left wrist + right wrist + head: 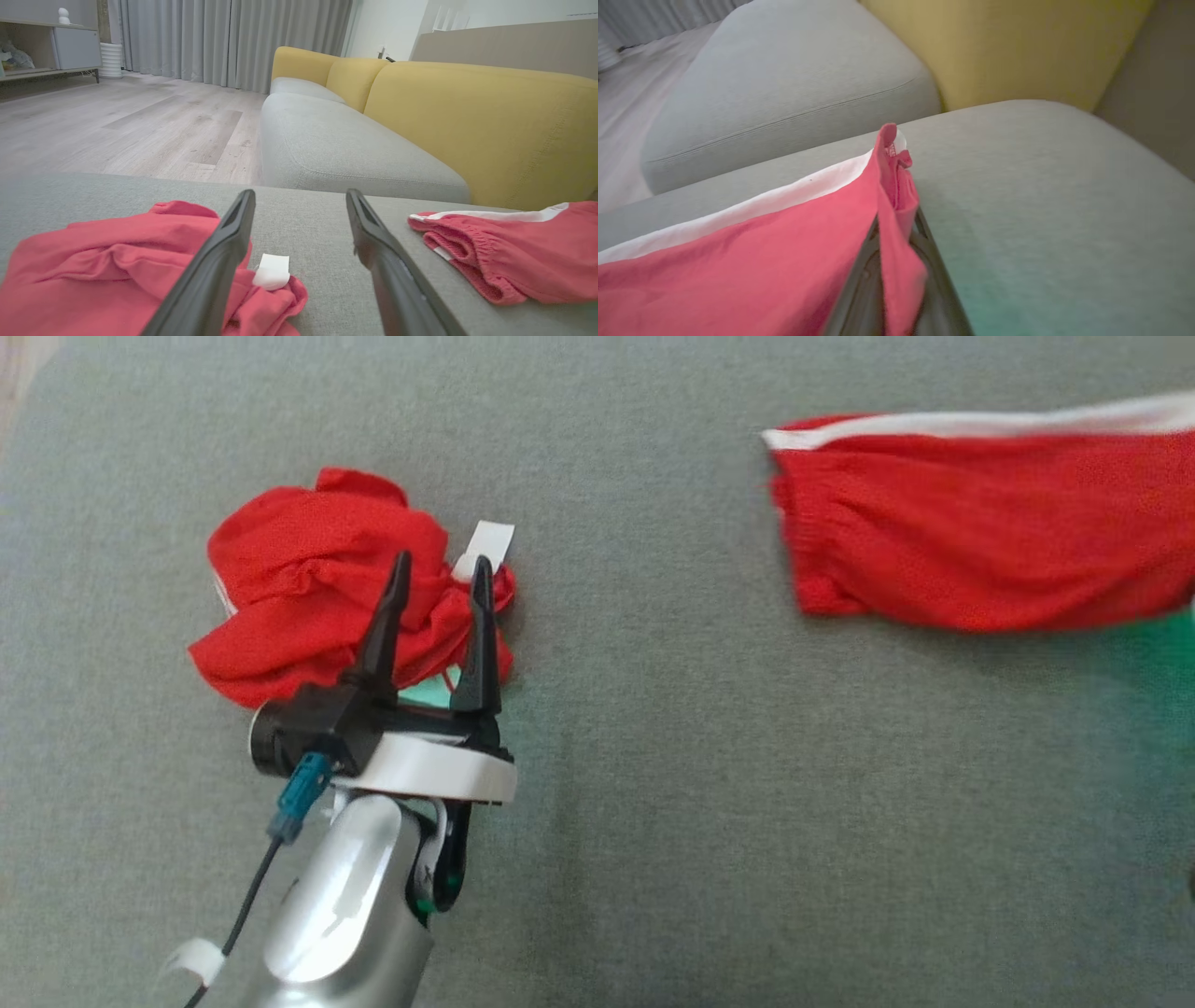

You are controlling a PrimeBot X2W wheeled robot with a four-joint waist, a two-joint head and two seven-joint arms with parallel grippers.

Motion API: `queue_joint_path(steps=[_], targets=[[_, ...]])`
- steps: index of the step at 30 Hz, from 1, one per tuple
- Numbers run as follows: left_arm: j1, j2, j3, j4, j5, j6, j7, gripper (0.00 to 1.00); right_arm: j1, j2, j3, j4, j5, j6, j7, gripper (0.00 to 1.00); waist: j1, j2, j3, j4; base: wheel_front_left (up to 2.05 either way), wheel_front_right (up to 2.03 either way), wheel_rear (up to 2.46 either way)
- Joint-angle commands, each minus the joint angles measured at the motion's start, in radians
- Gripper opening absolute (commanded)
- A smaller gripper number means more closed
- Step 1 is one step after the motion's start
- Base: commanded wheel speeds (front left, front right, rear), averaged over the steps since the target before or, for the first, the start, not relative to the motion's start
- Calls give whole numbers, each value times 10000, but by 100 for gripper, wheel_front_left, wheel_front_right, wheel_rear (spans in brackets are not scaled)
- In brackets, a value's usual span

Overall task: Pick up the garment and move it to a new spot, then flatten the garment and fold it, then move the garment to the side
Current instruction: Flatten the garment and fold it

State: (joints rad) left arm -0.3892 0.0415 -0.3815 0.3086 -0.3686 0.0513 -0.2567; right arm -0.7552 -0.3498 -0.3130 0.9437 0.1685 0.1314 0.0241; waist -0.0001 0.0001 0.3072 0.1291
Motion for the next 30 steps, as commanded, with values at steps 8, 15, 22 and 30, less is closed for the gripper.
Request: queue_joint_path(steps=[8, 15, 22, 30], targets=[[228, 88, 465, -154, 132, -149, -51, 100, 384, -170, -468, -511, -54, -7, -420, 0, 1, -1, -319, -24, 0, 0, 0], [332, 87, 544, -24, 219, -199, -51, 100, 437, 126, -222, -618, 39, -7, -804, 0, 1, -1, -561, 74, 0, 0, 0], [551, 87, 565, 126, 257, -193, -51, 100, 620, 716, 982, -1089, 857, -7, -1254, 0, 1, -1, -1164, 105, 0, 0, 0], [740, 87, 505, 176, 223, -186, -51, 100, 881, 1340, 2853, -1862, 1961, -7, -1372, 0, 1, -1, -1692, 332, 0, 0, 0]])
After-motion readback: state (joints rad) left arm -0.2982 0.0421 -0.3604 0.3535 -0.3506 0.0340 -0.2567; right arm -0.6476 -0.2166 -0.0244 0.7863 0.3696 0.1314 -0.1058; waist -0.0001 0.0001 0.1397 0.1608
